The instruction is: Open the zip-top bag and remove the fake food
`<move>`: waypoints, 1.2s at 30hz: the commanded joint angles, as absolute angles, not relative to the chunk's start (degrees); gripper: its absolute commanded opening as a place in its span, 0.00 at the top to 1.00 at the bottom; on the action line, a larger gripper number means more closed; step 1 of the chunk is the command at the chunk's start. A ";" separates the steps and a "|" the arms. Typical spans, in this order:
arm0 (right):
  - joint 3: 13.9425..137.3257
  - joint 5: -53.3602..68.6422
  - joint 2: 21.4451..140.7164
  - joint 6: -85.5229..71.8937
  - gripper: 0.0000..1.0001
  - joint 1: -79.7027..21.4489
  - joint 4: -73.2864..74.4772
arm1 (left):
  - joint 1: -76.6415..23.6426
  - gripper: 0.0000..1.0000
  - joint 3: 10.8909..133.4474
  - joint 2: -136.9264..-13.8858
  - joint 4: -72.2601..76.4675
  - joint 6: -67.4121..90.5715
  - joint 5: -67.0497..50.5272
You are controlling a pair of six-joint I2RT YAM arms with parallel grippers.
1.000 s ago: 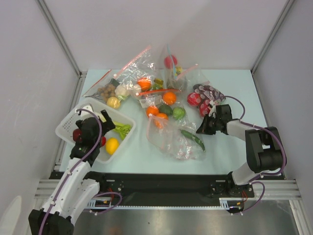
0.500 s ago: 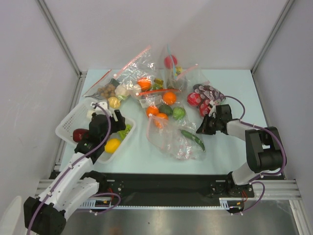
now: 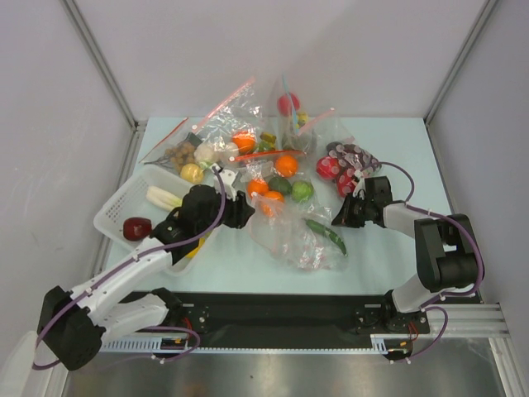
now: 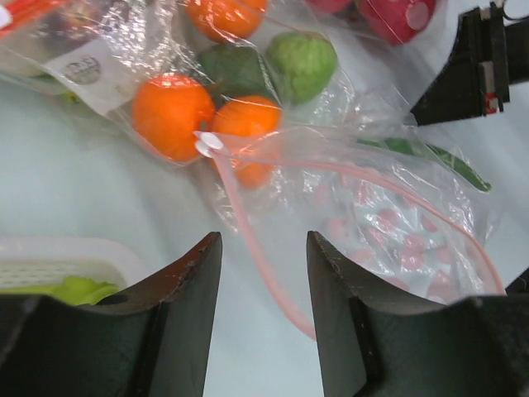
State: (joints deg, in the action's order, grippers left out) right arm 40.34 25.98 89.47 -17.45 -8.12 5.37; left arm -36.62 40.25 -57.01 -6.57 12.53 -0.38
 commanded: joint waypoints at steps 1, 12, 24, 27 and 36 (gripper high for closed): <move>42.19 26.28 88.86 -17.49 1.00 -7.82 5.19 | -37.53 0.50 41.93 -57.83 -3.70 10.46 -6.67; 42.01 26.54 89.30 -17.75 1.00 -7.82 5.01 | -41.66 0.50 42.10 -69.24 1.56 11.25 -18.01; 40.61 26.63 87.54 -18.72 1.00 -9.14 5.45 | -47.54 0.36 41.57 -88.14 20.89 15.11 -21.62; 39.82 27.07 87.45 -19.34 1.00 -10.11 5.10 | -48.16 0.34 42.01 -92.01 25.99 17.04 -21.45; 39.20 27.77 88.50 -20.21 1.00 -12.83 4.13 | -48.69 0.23 41.92 -97.03 34.97 18.38 -19.60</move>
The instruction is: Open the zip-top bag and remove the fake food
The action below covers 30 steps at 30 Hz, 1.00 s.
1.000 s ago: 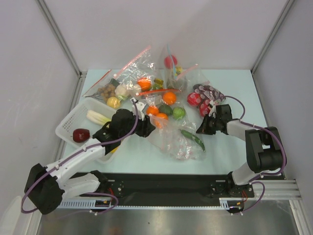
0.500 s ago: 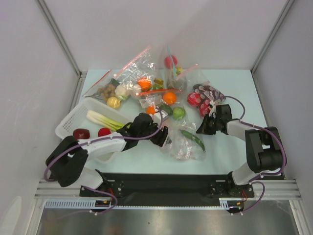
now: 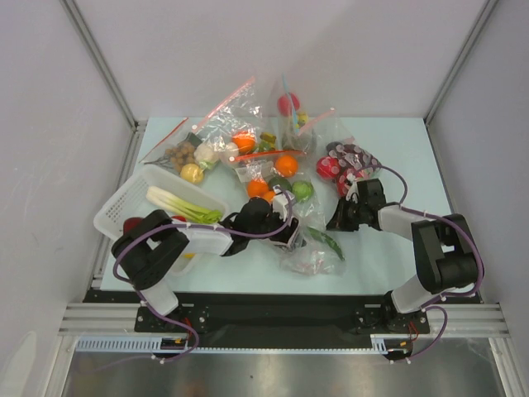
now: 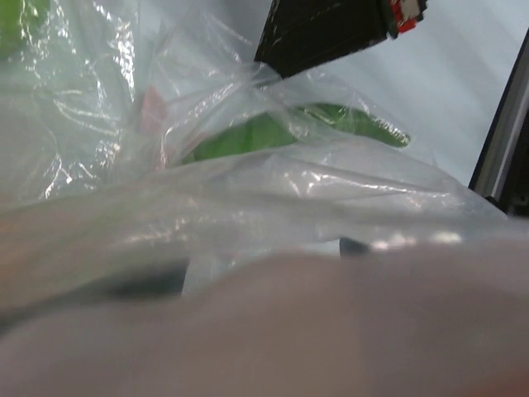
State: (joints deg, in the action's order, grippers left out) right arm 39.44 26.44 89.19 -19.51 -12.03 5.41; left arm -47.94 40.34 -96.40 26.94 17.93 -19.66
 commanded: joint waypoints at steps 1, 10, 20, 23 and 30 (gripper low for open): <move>39.20 28.03 88.77 -20.30 1.00 -12.83 3.96 | -48.87 0.21 42.01 -97.55 35.50 18.02 -19.51; 39.11 31.46 90.26 -21.53 1.00 -13.01 1.94 | -49.39 0.16 42.28 -100.20 36.38 12.13 -18.63; 40.43 32.87 92.72 -19.16 1.00 -13.88 4.74 | -49.39 0.14 36.91 -96.07 44.99 13.09 -14.07; 39.73 32.43 91.50 -18.98 1.00 -14.24 5.27 | -49.48 0.12 36.30 -95.89 47.88 14.32 -12.05; 40.08 32.26 89.56 -17.67 1.00 -14.59 7.82 | -49.48 0.13 35.41 -97.64 55.64 17.05 -11.24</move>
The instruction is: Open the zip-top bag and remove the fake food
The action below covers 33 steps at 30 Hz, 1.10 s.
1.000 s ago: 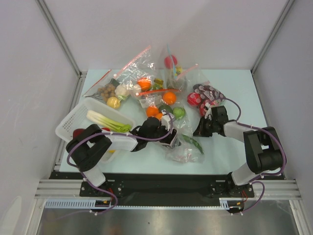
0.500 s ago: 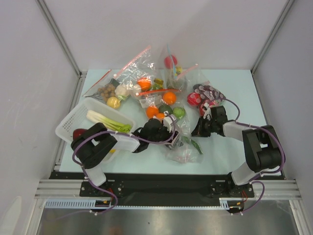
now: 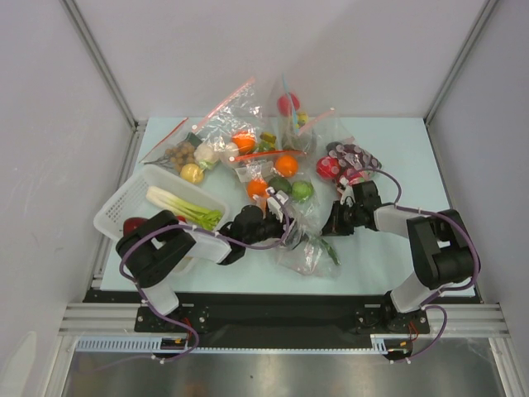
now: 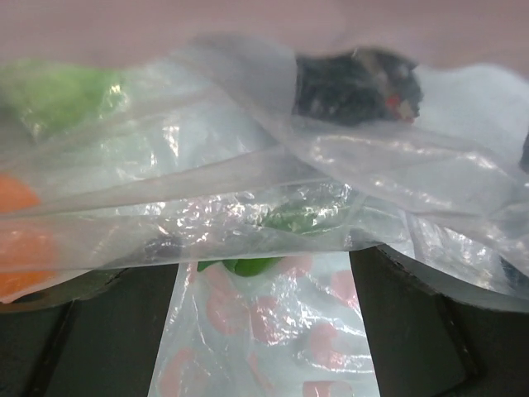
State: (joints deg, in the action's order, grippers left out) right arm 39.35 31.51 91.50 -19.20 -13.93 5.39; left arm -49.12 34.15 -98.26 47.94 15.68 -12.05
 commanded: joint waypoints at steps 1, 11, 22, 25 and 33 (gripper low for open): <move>39.99 32.26 89.56 -17.58 1.00 -14.68 7.82 | -49.57 0.13 35.94 -98.17 55.20 16.79 -11.77; 39.99 33.13 88.68 -17.84 1.00 -14.68 7.73 | -50.36 0.12 40.25 -102.83 46.50 8.62 -18.72; 40.61 34.80 88.94 -18.11 1.00 -14.68 7.12 | -50.98 0.11 44.56 -103.53 38.24 6.24 -13.27; 40.78 34.98 89.21 -18.11 1.00 -14.68 7.03 | -50.98 0.10 47.45 -104.76 32.71 4.31 -12.74; 40.87 35.68 89.74 -18.28 1.00 -14.77 6.33 | -51.24 0.09 51.93 -106.43 23.05 1.32 -11.95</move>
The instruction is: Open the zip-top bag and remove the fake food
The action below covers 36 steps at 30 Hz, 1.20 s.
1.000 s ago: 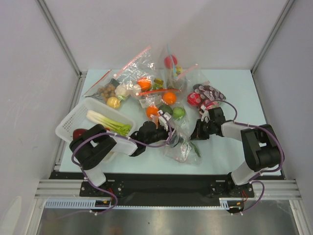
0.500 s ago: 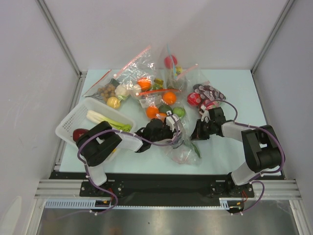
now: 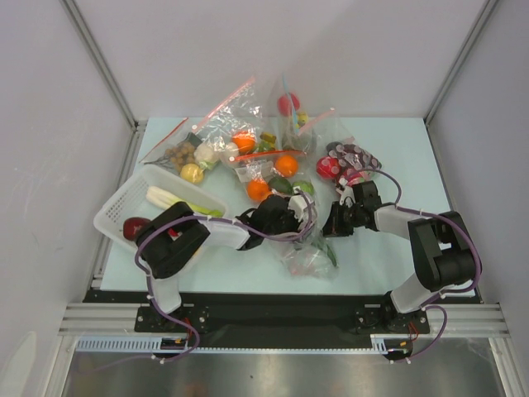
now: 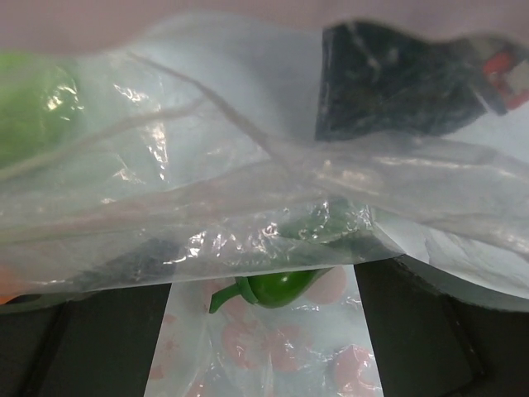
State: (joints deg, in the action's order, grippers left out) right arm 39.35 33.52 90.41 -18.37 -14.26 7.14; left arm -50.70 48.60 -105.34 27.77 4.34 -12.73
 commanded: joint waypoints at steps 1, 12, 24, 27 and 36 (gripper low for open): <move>40.87 35.68 89.82 -18.28 1.00 -14.68 6.24 | -51.33 0.09 52.12 -106.26 22.24 0.62 -12.21; 40.78 35.95 90.70 -18.46 1.00 -14.41 5.36 | -52.64 0.12 49.92 -104.15 16.88 -2.55 -13.28; 40.43 33.40 87.98 -18.28 1.00 -10.99 6.06 | -54.23 0.82 49.93 -103.36 12.48 -5.01 -12.12; 41.31 33.05 87.72 -18.19 1.00 -9.14 6.24 | -54.32 0.92 48.09 -101.00 13.36 -4.75 -13.18; 43.24 31.03 87.98 -18.28 1.00 -7.12 6.77 | -54.84 1.00 45.00 -93.43 10.90 -3.43 -16.78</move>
State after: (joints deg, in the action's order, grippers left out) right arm 40.40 33.54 89.34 -18.41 -8.64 7.70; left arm -54.06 45.91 -97.65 13.89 -4.40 -13.19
